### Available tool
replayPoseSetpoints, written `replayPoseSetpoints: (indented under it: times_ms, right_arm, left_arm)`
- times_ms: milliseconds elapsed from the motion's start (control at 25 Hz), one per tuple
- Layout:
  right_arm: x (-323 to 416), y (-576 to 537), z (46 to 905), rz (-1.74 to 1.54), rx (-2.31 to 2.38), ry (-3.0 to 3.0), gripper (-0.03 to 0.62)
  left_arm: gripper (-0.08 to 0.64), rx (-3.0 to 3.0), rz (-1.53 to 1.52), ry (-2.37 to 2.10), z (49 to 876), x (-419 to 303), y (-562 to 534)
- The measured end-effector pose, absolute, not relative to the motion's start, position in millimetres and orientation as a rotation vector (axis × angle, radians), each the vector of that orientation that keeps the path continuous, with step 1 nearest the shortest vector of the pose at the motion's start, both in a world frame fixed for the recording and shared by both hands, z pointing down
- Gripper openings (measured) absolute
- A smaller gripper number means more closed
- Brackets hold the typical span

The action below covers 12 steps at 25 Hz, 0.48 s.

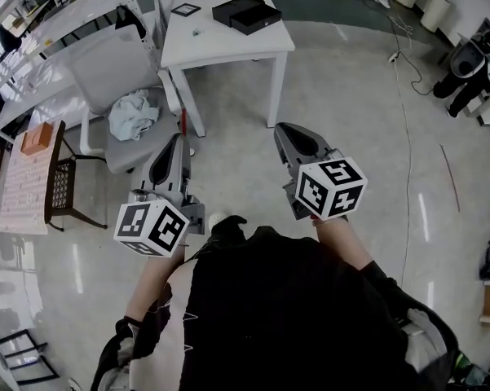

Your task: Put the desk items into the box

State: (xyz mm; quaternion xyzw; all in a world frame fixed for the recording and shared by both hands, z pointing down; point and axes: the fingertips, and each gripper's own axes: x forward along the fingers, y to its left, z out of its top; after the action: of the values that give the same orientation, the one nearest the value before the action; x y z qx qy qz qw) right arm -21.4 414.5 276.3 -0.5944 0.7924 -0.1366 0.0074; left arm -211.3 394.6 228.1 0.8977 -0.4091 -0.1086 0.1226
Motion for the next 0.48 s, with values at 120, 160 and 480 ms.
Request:
replayPoseSetpoints:
  times_ms: [120, 160, 480]
  right_arm:
    - [-26.5, 405.1, 285.0, -0.456, -1.848, 2.49, 0.004]
    - [-28.0, 401.9, 287.5, -0.459, -1.851, 2.496, 0.003]
    - [-30.0, 369.8, 289.0, -0.455, -1.864, 2.505, 0.004]
  left_arm:
    - [0.009, 2.599, -0.31, -1.207, 236.1, -216.2, 386.3]
    - [0.009, 2.593, -0.309, -1.208, 238.6, -217.4, 383.6]
    - [0.011, 2.591, -0.328, -1.218, 237.7, -223.4, 349.1]
